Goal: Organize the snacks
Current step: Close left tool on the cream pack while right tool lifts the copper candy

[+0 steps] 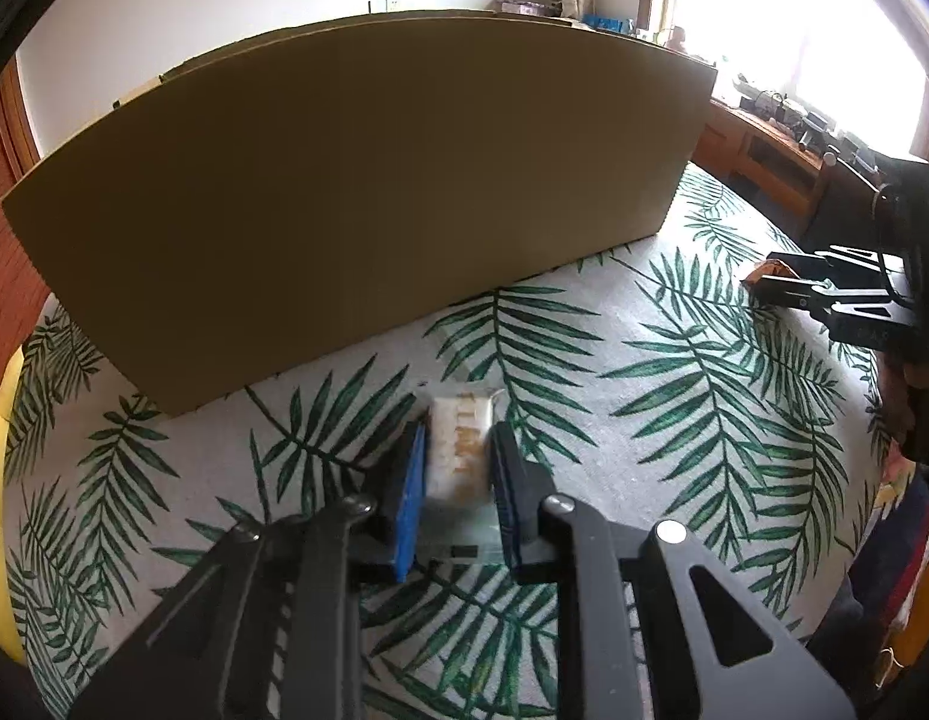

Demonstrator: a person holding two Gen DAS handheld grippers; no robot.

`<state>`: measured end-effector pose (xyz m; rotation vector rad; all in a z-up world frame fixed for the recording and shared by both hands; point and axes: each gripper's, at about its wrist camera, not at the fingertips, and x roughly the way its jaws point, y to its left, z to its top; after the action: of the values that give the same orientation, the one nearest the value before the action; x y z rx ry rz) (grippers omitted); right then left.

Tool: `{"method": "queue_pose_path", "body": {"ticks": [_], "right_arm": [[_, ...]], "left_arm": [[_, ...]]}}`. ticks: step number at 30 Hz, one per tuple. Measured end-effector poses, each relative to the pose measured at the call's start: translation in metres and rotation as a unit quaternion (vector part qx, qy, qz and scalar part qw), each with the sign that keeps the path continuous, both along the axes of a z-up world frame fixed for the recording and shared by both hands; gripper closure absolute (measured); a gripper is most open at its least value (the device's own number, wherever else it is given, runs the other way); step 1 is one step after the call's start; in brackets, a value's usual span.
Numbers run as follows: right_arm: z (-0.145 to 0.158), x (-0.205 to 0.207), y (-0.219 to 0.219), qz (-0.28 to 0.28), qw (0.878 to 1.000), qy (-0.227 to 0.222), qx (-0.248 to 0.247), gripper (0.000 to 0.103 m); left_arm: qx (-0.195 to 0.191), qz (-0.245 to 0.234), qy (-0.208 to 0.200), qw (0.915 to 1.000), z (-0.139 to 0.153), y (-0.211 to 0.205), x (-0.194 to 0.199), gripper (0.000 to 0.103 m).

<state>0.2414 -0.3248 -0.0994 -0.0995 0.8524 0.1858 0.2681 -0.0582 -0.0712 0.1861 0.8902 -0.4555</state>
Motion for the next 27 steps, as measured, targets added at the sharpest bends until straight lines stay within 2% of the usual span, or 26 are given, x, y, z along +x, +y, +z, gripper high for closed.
{"method": "queue_pose_path", "body": {"ticks": [4, 8, 18, 20, 22, 27], "right_arm": [[0.0, 0.0, 0.0, 0.0, 1.0, 0.0, 0.0, 0.058], [0.0, 0.0, 0.0, 0.0, 1.0, 0.0, -0.002, 0.058], [0.0, -0.001, 0.001, 0.002, 1.0, -0.003, -0.009, 0.058], [0.001, -0.003, 0.002, 0.005, 1.0, -0.005, -0.013, 0.07], [0.002, -0.005, 0.006, 0.015, 1.0, -0.01, -0.021, 0.077], [0.005, -0.009, 0.014, 0.015, 0.999, -0.021, -0.039, 0.08]], "left_arm": [[-0.004, 0.008, -0.003, 1.0, -0.001, 0.001, -0.009, 0.084], [-0.038, 0.015, -0.005, 0.9991, 0.008, 0.007, -0.023, 0.084], [-0.057, -0.011, -0.023, 0.998, 0.031, 0.0, -0.051, 0.084], [-0.058, -0.013, -0.026, 0.9979, 0.034, -0.003, -0.053, 0.084], [-0.056, -0.012, -0.031, 0.9979, 0.038, -0.003, -0.055, 0.084], [-0.054, -0.015, -0.042, 0.9976, 0.047, -0.004, -0.06, 0.084]]}}
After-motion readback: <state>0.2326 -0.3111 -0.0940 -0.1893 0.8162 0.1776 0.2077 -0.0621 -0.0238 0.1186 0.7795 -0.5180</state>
